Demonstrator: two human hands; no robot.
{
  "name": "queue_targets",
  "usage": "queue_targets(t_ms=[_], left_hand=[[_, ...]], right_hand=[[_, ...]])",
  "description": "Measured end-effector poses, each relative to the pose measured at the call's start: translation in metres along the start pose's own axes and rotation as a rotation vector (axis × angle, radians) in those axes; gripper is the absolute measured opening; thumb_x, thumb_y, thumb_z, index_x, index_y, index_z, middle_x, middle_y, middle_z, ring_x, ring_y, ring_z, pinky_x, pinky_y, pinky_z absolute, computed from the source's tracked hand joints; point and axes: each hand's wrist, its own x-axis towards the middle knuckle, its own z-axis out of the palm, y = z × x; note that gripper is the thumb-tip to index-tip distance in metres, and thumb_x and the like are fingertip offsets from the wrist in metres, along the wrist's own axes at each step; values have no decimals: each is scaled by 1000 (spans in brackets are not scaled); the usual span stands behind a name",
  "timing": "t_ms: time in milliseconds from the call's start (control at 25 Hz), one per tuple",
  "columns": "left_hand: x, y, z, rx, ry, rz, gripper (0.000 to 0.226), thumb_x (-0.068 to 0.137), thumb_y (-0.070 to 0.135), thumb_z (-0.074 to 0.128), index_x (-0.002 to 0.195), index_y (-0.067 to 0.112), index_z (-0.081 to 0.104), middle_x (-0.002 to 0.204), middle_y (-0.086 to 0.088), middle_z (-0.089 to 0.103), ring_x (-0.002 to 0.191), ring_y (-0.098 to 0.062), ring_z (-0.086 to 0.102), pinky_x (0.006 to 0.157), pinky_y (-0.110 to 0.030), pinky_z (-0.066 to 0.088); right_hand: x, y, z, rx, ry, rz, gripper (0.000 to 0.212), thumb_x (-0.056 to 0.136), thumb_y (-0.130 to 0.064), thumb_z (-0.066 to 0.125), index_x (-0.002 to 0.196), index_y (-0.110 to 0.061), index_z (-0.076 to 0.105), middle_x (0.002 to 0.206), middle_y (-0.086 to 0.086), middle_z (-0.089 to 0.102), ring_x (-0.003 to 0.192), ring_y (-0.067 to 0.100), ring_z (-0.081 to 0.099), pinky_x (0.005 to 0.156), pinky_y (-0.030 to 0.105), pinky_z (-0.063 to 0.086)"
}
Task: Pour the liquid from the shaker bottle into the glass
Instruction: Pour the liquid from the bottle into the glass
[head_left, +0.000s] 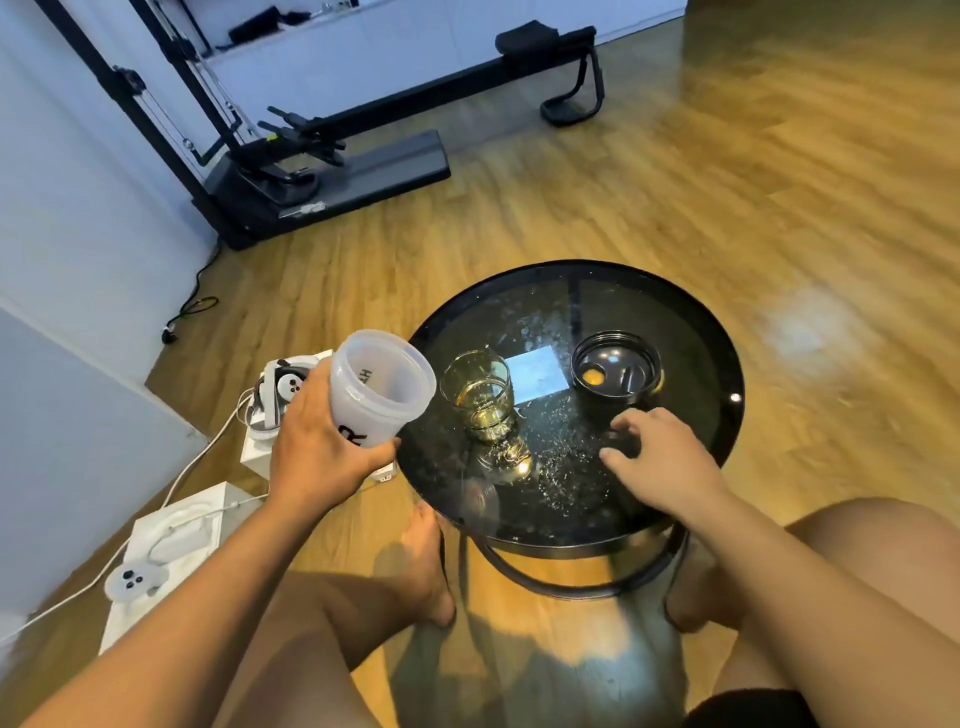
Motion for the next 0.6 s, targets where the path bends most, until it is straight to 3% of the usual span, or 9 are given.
queue_targets(t_ms=[160, 280, 600], left_hand=[[8, 2, 4, 46, -46, 23, 98, 53, 27, 90, 138, 33, 42, 121, 10, 57, 109, -22, 55, 78, -39, 49], [15, 1, 5, 74, -45, 26, 96, 50, 28, 88, 135, 36, 42, 114, 17, 54, 103, -18, 55, 73, -33, 43], [18, -5, 8, 153, -95, 46, 99, 50, 32, 90, 137, 36, 43, 115, 15, 56, 98, -13, 52, 70, -34, 44]], right_hand=[[6, 7, -1, 137, -56, 34, 28, 78, -44, 70, 101, -29, 63, 91, -8, 58, 89, 16, 56, 74, 31, 41], [7, 9, -1, 148, -81, -3, 24, 77, -42, 71, 98, -32, 63, 96, -5, 58, 92, 16, 56, 76, 30, 38], [13, 7, 0, 167, -84, -58, 28, 76, -41, 75, 101, -30, 64, 102, -1, 55, 96, 16, 54, 82, 29, 39]])
